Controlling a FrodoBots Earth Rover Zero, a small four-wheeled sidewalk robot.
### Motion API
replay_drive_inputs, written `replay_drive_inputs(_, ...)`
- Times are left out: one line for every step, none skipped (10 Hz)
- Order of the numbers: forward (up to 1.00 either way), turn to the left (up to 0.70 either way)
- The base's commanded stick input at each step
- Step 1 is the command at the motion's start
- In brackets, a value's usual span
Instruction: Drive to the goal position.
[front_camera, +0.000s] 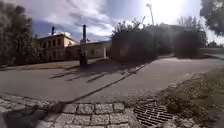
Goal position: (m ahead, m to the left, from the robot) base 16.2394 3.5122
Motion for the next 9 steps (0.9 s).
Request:
replay_drive_inputs(0.7, 0.0)
replay_drive_inputs(0.7, 0.0)
replay_drive_inputs(0.7, 0.0)
replay_drive_inputs(0.7, 0.0)
replay_drive_inputs(0.7, 0.0)
replay_drive_inputs(0.7, 0.0)
replay_drive_inputs(0.7, 0.0)
replay_drive_inputs(0.7, 0.0)
replay_drive_inputs(0.7, 0.0)
